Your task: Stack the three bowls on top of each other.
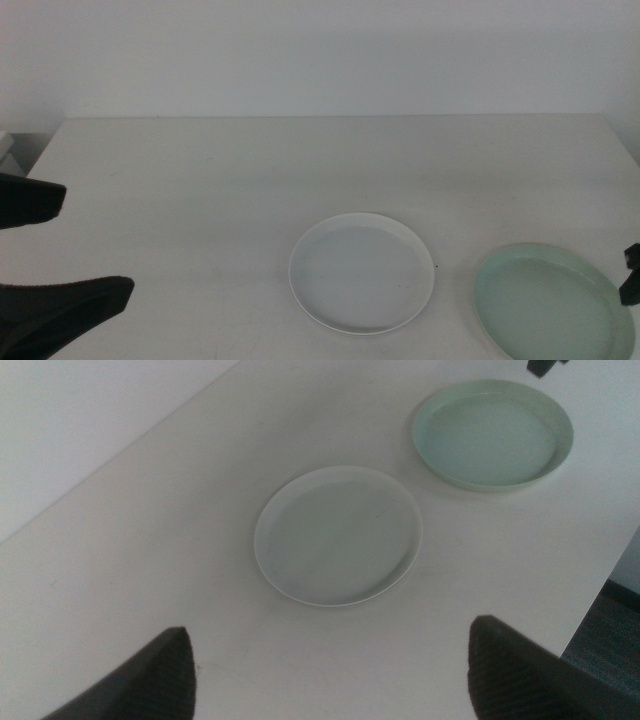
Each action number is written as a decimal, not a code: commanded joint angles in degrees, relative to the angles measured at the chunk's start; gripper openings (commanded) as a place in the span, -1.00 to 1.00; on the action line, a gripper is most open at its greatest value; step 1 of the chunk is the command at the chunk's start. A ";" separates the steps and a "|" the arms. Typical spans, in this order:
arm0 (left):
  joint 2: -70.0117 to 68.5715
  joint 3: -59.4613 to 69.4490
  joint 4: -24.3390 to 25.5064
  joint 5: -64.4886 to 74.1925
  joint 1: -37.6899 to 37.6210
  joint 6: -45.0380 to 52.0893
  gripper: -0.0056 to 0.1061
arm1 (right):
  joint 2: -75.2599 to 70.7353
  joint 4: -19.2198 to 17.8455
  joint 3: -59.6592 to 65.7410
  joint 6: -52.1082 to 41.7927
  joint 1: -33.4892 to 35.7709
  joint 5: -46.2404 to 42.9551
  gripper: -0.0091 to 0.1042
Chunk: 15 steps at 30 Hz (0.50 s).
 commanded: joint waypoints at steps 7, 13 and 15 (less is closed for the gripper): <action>0.15 -1.24 -1.20 -3.38 0.03 -0.59 0.98 | 6.82 0.27 -1.97 -1.62 -0.40 -4.88 -0.09; 0.15 -1.24 -1.20 -3.38 0.03 -0.59 0.98 | 9.10 0.22 -1.97 -1.62 -0.40 -6.23 -0.39; 0.15 -1.24 -1.20 -3.38 0.03 -0.59 0.98 | 9.18 0.28 -1.97 -1.57 -0.40 -7.14 -0.54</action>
